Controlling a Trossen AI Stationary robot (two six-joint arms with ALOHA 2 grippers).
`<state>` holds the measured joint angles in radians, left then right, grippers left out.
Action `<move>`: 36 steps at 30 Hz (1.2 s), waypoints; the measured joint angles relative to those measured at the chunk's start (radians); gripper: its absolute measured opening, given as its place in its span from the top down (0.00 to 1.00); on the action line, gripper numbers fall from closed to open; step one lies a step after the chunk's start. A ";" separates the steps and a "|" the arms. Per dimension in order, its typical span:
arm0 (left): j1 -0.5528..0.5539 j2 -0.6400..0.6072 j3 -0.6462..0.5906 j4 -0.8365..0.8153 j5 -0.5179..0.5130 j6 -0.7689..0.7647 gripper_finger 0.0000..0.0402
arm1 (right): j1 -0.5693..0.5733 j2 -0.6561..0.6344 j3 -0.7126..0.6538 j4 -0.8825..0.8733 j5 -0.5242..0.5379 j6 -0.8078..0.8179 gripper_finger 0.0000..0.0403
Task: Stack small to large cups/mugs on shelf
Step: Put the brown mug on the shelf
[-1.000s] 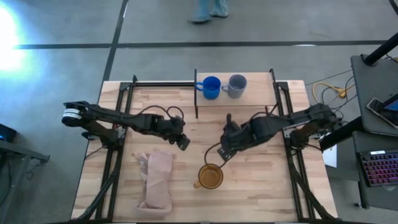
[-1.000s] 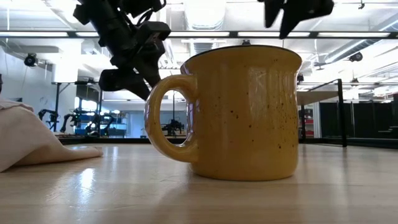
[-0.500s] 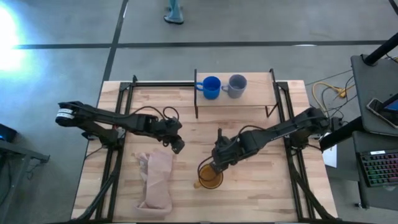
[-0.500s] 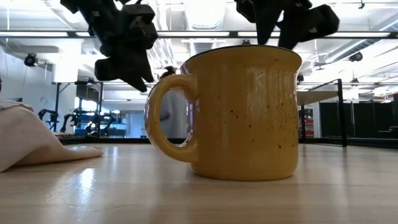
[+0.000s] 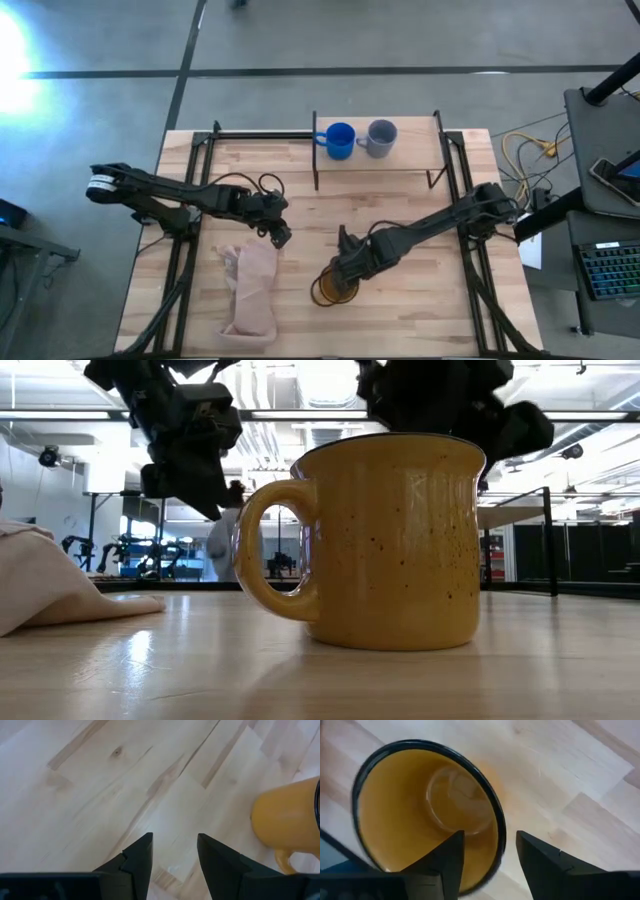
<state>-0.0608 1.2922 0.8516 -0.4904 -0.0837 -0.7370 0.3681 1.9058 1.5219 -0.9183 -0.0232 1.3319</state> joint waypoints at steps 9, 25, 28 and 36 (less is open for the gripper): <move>0.000 0.001 -0.001 -0.001 0.002 0.045 0.65 | -0.002 0.091 0.000 0.035 0.027 0.020 0.58; 0.000 0.001 -0.008 -0.024 0.000 0.100 0.65 | -0.015 0.077 0.002 0.043 0.053 0.035 0.81; 0.000 0.001 -0.008 -0.024 0.000 0.100 0.65 | -0.015 0.077 0.002 0.015 0.050 0.009 0.89; 0.000 0.001 -0.024 -0.023 -0.002 0.099 0.65 | -0.024 0.058 0.000 -0.065 0.055 0.003 0.96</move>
<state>-0.0605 1.2934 0.8273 -0.5129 -0.0862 -0.6376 0.3438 1.9641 1.5215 -0.9828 0.0319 1.3354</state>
